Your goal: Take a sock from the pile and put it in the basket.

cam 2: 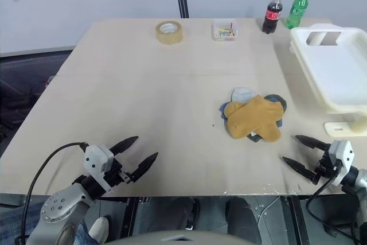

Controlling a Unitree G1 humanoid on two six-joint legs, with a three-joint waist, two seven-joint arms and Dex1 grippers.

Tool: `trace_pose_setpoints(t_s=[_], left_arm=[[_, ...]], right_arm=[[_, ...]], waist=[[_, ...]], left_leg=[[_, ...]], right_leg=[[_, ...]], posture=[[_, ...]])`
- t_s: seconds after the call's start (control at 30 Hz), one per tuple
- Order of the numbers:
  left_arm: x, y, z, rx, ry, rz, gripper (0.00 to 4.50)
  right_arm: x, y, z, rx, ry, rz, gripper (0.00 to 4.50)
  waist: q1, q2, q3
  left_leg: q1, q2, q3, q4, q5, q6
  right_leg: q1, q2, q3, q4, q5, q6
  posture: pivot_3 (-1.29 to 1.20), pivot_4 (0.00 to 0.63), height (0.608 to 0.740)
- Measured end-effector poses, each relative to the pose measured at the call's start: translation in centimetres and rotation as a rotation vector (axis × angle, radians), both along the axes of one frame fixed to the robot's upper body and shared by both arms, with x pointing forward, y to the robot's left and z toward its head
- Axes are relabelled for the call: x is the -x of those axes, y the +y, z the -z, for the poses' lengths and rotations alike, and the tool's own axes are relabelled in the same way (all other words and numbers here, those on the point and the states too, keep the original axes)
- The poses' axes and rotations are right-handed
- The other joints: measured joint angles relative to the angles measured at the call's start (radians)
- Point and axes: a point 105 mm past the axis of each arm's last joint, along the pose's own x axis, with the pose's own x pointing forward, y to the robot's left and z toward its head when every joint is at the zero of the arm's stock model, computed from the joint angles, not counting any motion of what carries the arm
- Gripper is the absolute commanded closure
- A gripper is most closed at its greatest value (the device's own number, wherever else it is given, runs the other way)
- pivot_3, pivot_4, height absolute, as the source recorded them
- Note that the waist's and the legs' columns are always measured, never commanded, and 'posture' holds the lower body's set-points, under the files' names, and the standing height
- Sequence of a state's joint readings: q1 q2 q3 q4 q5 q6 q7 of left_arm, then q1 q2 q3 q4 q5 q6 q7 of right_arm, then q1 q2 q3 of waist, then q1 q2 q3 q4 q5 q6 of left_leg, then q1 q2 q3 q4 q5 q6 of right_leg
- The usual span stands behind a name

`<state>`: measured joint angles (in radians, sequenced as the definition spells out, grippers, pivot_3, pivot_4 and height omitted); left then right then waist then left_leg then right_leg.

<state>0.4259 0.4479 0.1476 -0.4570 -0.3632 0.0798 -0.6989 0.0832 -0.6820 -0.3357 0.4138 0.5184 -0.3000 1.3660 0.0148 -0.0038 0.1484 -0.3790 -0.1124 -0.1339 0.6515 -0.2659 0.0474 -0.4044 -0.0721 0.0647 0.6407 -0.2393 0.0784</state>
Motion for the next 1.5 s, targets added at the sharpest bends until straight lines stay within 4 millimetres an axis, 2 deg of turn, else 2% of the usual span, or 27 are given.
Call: trace_pose_setpoints(t_s=[0.17, 0.23, 0.27, 0.37, 0.43, 0.5, 0.67, 0.87, 0.97, 1.0, 1.07, 1.13, 1.2, 1.23, 1.3, 1.5], left_arm=[[0.4, -0.4, -0.5, 0.019, 0.009, 0.09, 0.06], [0.9, -0.4, -0.6, 0.022, 0.023, 0.138, 0.06], [1.2, -0.3, -0.8, 0.044, 0.037, 0.168, 0.06], [1.6, -0.4, -1.1, 0.053, 0.047, 0.208, 0.06], [1.7, -0.3, -2.0, 0.043, 0.036, 0.25, 0.06], [1.4, -0.1, -2.6, 0.046, 0.02, 0.248, 0.06], [1.1, 0.2, -3.2, 0.034, 0.005, 0.247, 0.06], [1.3, 0.2, -3.0, 0.037, 0.015, 0.247, 0.06], [1.5, 0.3, -2.8, 0.04, 0.02, 0.241, 0.0], [1.6, 0.3, -2.7, 0.044, 0.02, 0.239, 0.0], [1.6, 0.3, -2.7, 0.046, 0.02, 0.237, 0.0], [1.7, 0.3, -2.7, 0.049, 0.017, 0.233, 0.0], [1.8, 0.3, -2.7, 0.051, 0.019, 0.232, 0.0], [1.8, 0.4, -2.7, 0.052, 0.019, 0.232, 0.0], [2.0, 0.4, -2.6, 0.054, 0.026, 0.235, 0.0], [2.7, -0.1, -3.4, 0.088, -0.018, 0.313, 0.0]], right_arm=[[-0.7, 1.3, -1.7, -0.009, -0.045, -0.019, 0.0], [-1.2, 2.7, -3.0, 0.0, -0.087, -0.057, 0.0], [-1.6, 4.1, -4.0, 0.015, -0.129, -0.093, 0.0], [-2.1, 5.5, -4.9, 0.012, -0.17, -0.11, 0.0], [-3.4, 7.8, -5.9, 0.08, -0.213, -0.105, 0.0], [-4.2, 9.2, -6.3, 0.231, -0.242, -0.107, 0.0], [-4.8, 10.9, -6.1, 0.389, -0.252, -0.129, 0.0], [-4.9, 11.8, -5.6, 0.466, -0.234, -0.16, 0.0], [-5.2, 11.9, -5.5, 0.493, -0.226, -0.156, 0.82], [-5.3, 11.9, -5.5, 0.494, -0.226, -0.153, 1.53], [-5.4, 12.0, -5.5, 0.496, -0.226, -0.151, 2.18], [-5.7, 12.4, -5.9, 0.504, -0.243, -0.159, 3.24], [-5.8, 12.4, -6.1, 0.507, -0.248, -0.158, 3.74], [-5.8, 12.4, -6.0, 0.508, -0.247, -0.159, 4.26], [-5.8, 12.5, -6.0, 0.508, -0.245, -0.162, 4.45], [-5.8, 12.5, -5.8, 0.509, -0.244, -0.168, 4.45]], waist=[[-0.001, 0.001, 0.001], [-0.001, 0.003, 0.001], [-0.001, 0.003, 0.001], [-0.001, 0.003, 0.002], [0.001, 0.003, 0.002], [0.004, 0.003, 0.002], [0.001, 0.003, 0.002], [0.0, 0.002, 0.003], [0.0, 0.002, 0.003], [0.0, 0.002, 0.003], [0.0, 0.002, 0.003], [-0.001, 0.001, 0.003], [0.0, 0.001, 0.003], [0.0, 0.001, 0.003], [0.0, 0.001, 0.003], [0.0, 0.001, 0.003]], left_leg=[[0.0, 0.0, 0.0, 0.0, 0.0, 0.0], [0.0, 0.0, 0.0, 0.0, 0.0, 0.0], [0.0, 0.0, 0.0, 0.0, 0.0, 0.0], [-0.001, 0.0, 0.0, 0.0, 0.0, 0.0], [-0.001, 0.0, 0.0, 0.0, 0.0, 0.0], [-0.002, 0.0, 0.0, 0.0, 0.0, 0.0], [-0.005, 0.0, 0.001, 0.0, 0.003, -0.004], [-0.004, 0.0, 0.001, 0.0, 0.001, -0.001], [-0.004, 0.0, 0.0, 0.0, 0.001, -0.001], [-0.004, 0.0, 0.001, 0.0, 0.001, 0.0], [-0.004, 0.0, 0.0, 0.0, 0.002, 0.0], [-0.004, 0.0, 0.001, 0.0, 0.003, 0.003], [-0.004, 0.0, 0.0, 0.0, 0.003, 0.003], [-0.004, 0.0, 0.0, 0.0, 0.003, 0.003], [-0.005, 0.0, 0.001, 0.0, 0.003, 0.003], [-0.004, 0.0, 0.0, 0.0, 0.003, 0.004]], right_leg=[[-0.001, 0.0, 0.001, 0.001, 0.0, 0.0], [-0.001, 0.0, 0.001, 0.001, 0.0, 0.0], [-0.001, 0.0, 0.001, 0.001, 0.0, 0.0], [-0.002, 0.0, 0.001, 0.001, 0.0, 0.0], [-0.003, 0.0, 0.0, 0.001, 0.0, 0.0], [-0.003, 0.0, 0.0, 0.001, 0.0, 0.0], [-0.007, 0.0, 0.0, 0.001, 0.0, 0.0], [-0.006, 0.0, 0.0, 0.001, 0.0, 0.0], [-0.006, 0.0, 0.0, 0.001, 0.0, 0.0], [-0.006, 0.0, 0.0, 0.001, 0.0, 0.0], [-0.006, 0.0, 0.0, 0.001, 0.0, 0.0], [-0.006, 0.0, 0.0, 0.001, 0.0, 0.0], [-0.006, 0.0, 0.0, 0.001, 0.0, 0.0], [-0.006, 0.0, 0.0, 0.001, 0.0, 0.0], [-0.006, 0.0, 0.0, 0.001, 0.0, 0.0], [-0.006, 0.0, 0.0, 0.001, 0.0, 0.0]], posture=[[0.0, 0.15, 0.739], [0.0, 0.15, 0.739], [0.0, 0.15, 0.739], [0.0, 0.15, 0.739], [0.0, 0.15, 0.739], [0.0, 0.15, 0.739], [0.0, 0.15, 0.739], [0.0, 0.15, 0.739], [0.0, 0.15, 0.739], [0.0, 0.15, 0.739], [0.0, 0.15, 0.739], [0.0, 0.15, 0.739], [0.0, 0.15, 0.739], [0.0, 0.15, 0.739], [0.0, 0.15, 0.739], [0.0, 0.15, 0.739]])
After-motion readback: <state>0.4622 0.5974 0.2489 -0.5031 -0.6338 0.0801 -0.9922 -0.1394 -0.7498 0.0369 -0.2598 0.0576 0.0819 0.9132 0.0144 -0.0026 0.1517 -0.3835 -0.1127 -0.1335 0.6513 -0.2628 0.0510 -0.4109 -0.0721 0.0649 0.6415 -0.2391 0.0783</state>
